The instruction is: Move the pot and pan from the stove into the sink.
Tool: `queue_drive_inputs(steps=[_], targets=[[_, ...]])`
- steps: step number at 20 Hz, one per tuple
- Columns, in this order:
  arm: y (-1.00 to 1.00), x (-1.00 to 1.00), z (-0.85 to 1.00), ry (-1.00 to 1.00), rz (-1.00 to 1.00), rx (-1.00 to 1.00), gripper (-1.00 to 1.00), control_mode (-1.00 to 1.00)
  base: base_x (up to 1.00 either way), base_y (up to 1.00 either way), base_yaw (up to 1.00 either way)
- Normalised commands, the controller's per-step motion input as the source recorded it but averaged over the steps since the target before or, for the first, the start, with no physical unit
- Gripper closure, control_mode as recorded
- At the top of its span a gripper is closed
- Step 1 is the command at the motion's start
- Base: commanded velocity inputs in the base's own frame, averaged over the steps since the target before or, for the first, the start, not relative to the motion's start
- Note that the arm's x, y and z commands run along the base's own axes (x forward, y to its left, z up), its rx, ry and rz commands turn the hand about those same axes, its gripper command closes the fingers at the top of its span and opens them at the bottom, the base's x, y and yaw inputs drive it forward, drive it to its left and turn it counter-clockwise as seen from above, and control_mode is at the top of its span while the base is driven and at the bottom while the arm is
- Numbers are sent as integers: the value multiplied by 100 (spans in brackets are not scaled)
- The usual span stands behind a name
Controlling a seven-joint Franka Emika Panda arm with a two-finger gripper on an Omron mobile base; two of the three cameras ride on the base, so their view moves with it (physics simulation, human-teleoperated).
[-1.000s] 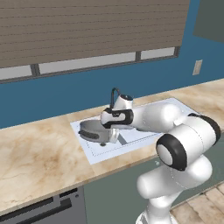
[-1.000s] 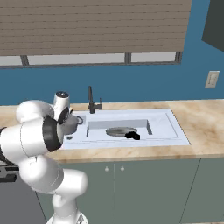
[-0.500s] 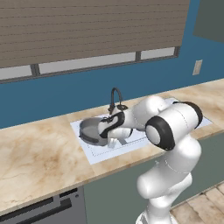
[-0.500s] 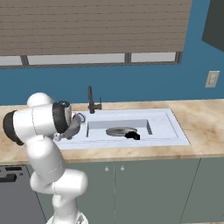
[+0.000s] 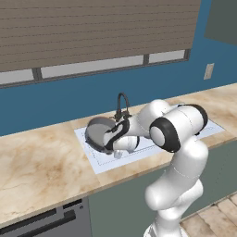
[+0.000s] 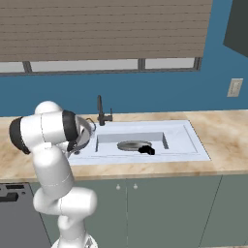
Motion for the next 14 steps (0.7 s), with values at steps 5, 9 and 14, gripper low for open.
queue_drive_inputs(steps=[5,9,14], targets=[[-1,-7,3,8,0,5,100,-100,0,0,0],[-1,0,0,5,1,1,100,-100,0,0,0],[23,-7,0,5,3,0,100,-100,0,0,0]])
